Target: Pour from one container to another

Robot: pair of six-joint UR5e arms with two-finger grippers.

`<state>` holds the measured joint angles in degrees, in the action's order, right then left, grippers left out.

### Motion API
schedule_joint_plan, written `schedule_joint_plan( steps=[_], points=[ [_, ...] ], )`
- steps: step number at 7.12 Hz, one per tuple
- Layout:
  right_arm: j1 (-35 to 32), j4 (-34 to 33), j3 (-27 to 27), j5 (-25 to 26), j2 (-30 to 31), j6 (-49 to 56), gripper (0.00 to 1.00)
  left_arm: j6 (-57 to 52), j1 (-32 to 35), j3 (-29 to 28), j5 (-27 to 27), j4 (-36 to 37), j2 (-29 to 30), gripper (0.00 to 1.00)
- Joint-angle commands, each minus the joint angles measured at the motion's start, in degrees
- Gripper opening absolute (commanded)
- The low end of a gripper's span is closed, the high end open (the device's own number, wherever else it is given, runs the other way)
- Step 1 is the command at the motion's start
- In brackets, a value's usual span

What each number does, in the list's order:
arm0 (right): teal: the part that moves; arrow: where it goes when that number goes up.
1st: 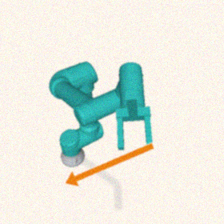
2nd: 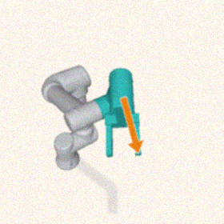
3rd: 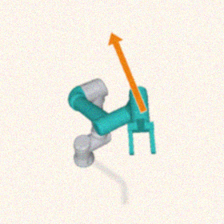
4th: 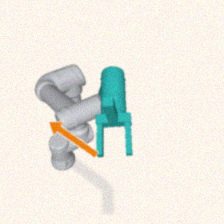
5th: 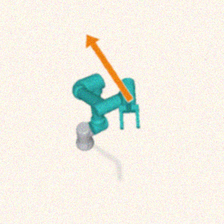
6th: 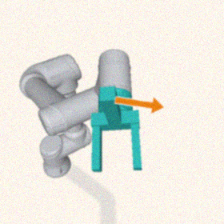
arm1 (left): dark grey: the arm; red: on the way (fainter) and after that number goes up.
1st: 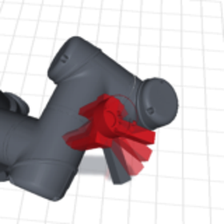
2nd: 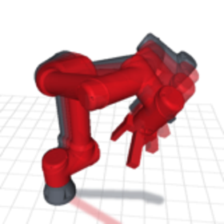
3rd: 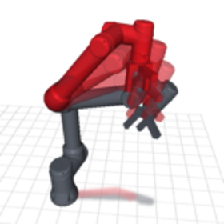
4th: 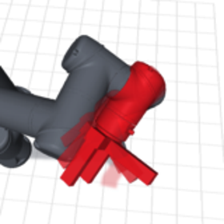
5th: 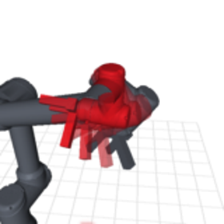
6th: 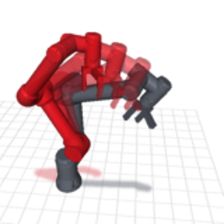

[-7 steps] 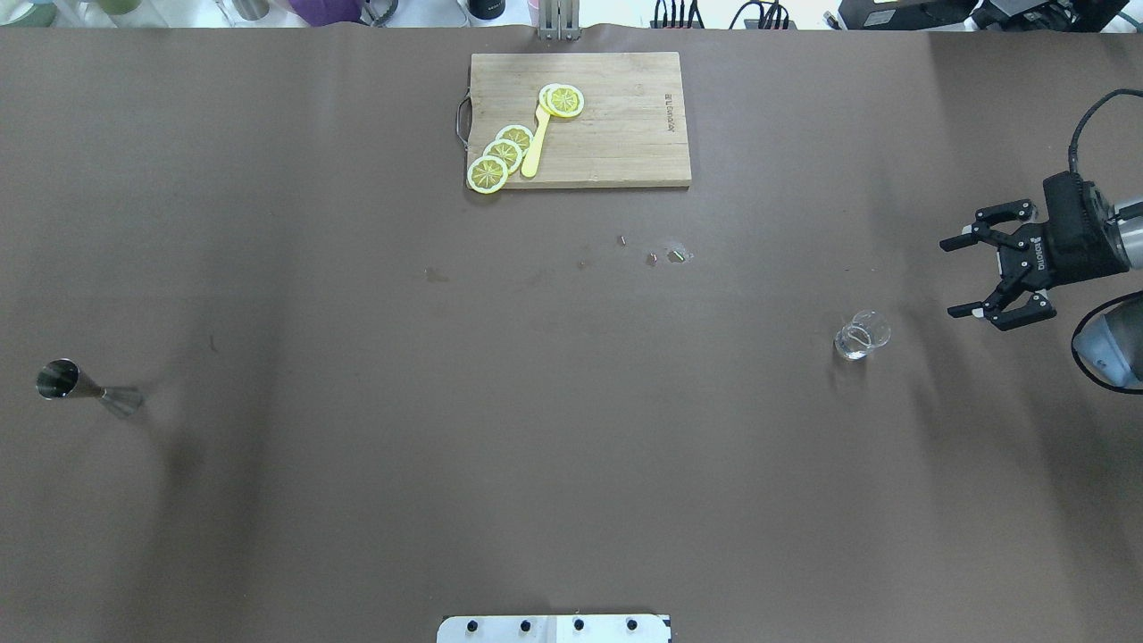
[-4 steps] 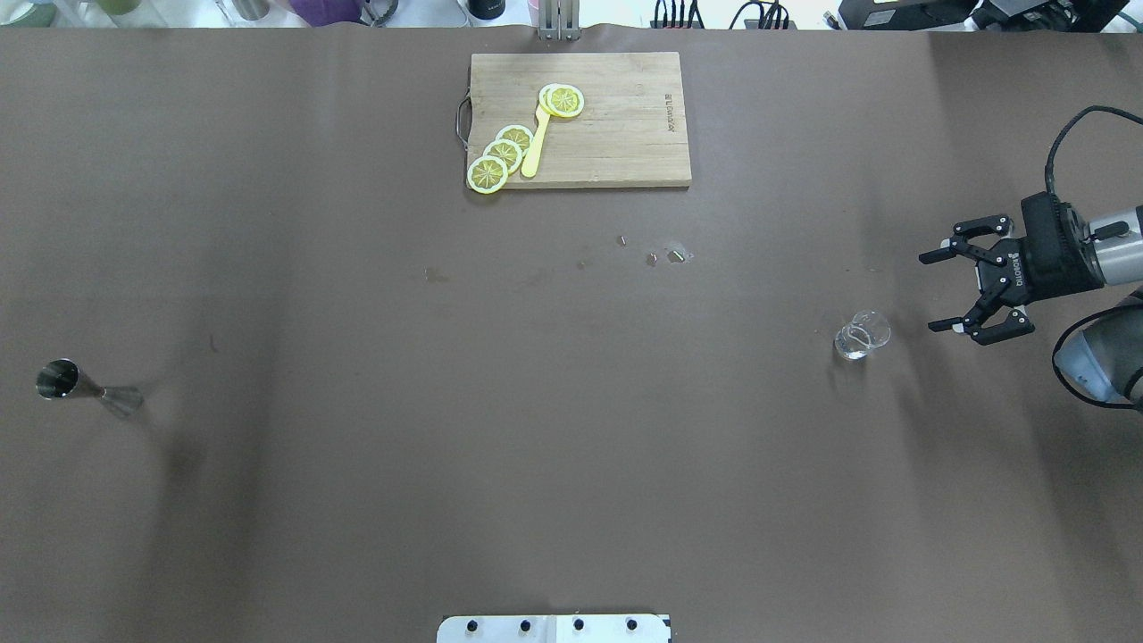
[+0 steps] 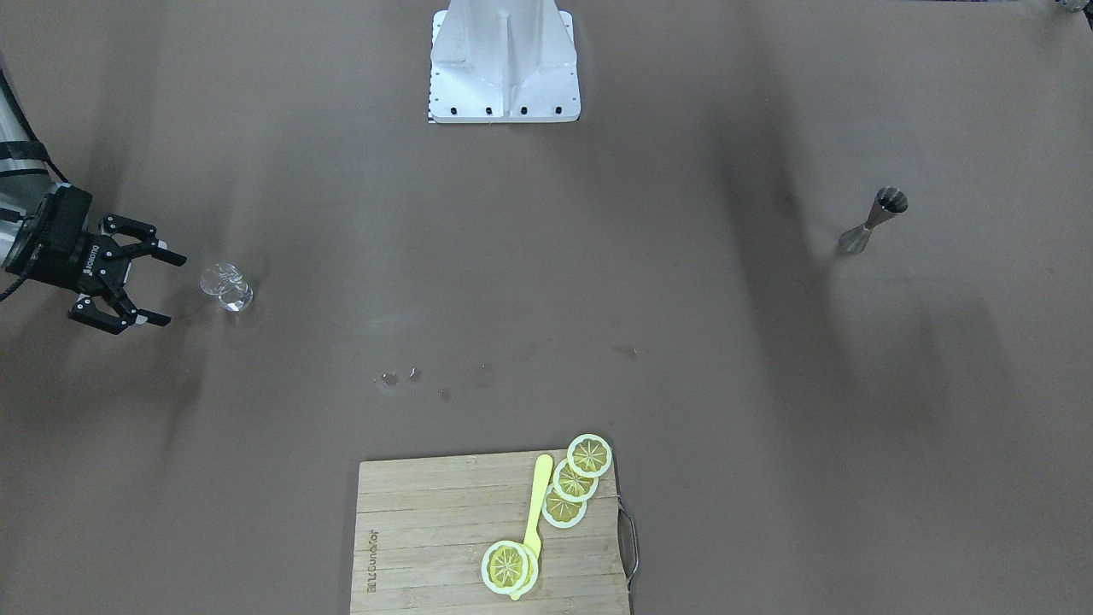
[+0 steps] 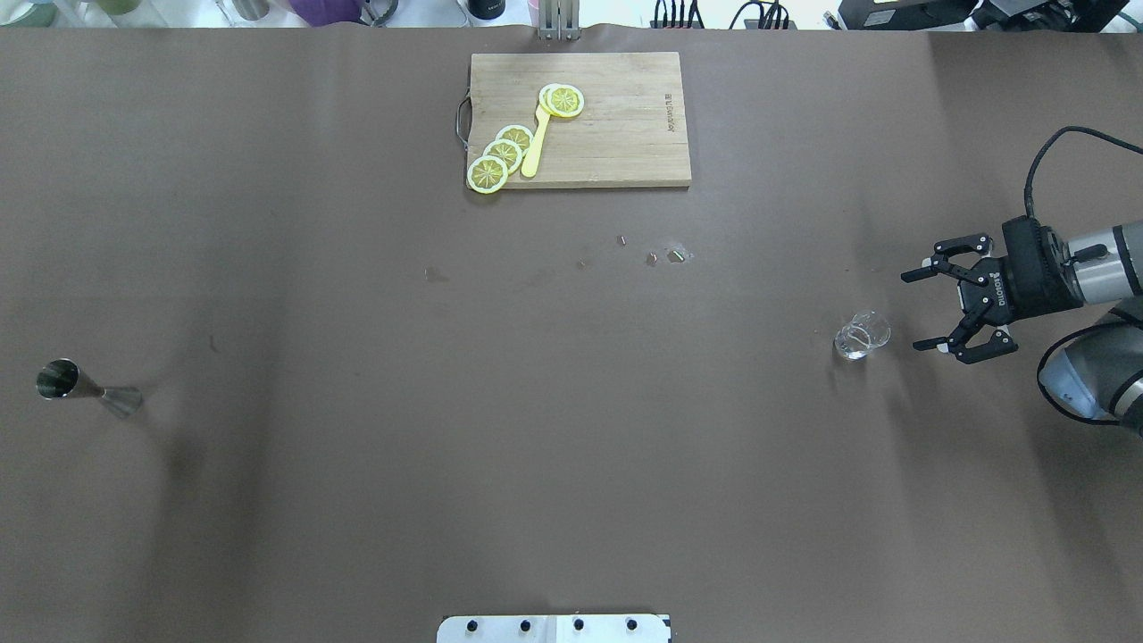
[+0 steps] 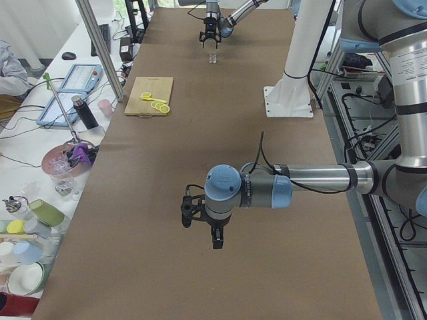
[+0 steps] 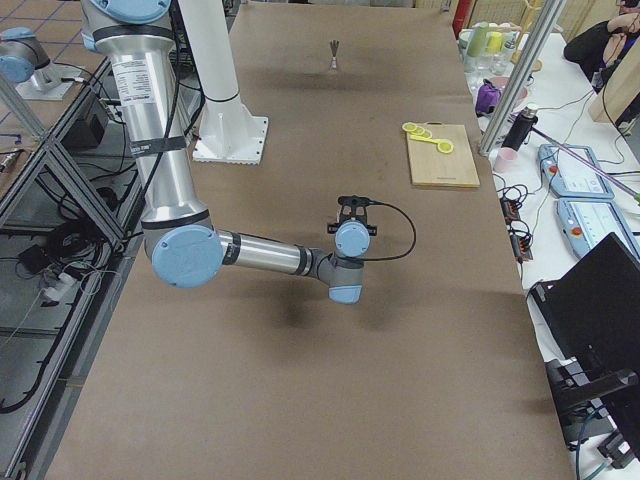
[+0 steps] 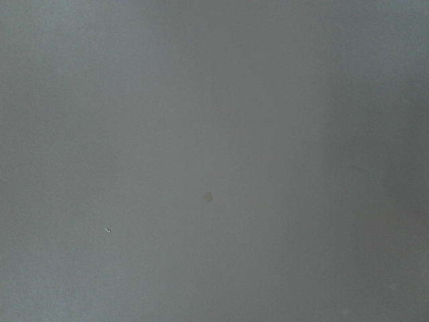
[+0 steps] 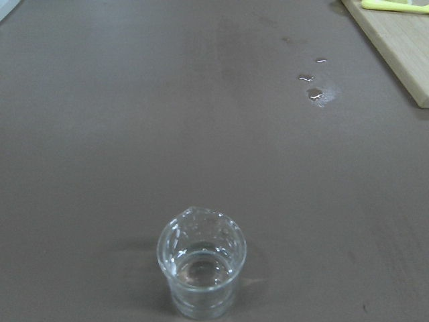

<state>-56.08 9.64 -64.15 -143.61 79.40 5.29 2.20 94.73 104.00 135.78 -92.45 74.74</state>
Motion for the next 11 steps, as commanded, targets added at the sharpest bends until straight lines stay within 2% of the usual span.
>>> schedule_joint_plan(
  steps=[1,4,9,10,11],
  points=[
    [1.8,0.6,0.3,0.9,0.0,0.2,1.0,0.0,-0.2,-0.1,-0.1,0.0,0.0,0.99],
    [3.9,1.0,0.3,3.9,-0.3,0.2,1.0,0.0,-0.2,-0.2,-0.1,0.0,0.1,0.99],
    [6.7,1.4,1.0,5.1,-1.1,0.2,0.99,0.0,-0.2,-0.1,-0.1,-0.1,0.3,0.99],
    [6.7,1.7,1.0,5.2,-1.1,0.2,0.98,0.0,-0.2,0.1,0.0,-0.2,0.2,0.99],
    [6.8,1.7,1.0,5.2,-1.0,0.2,0.9,0.0,-0.3,-0.3,-0.1,-0.6,0.6,0.99]
  ],
)
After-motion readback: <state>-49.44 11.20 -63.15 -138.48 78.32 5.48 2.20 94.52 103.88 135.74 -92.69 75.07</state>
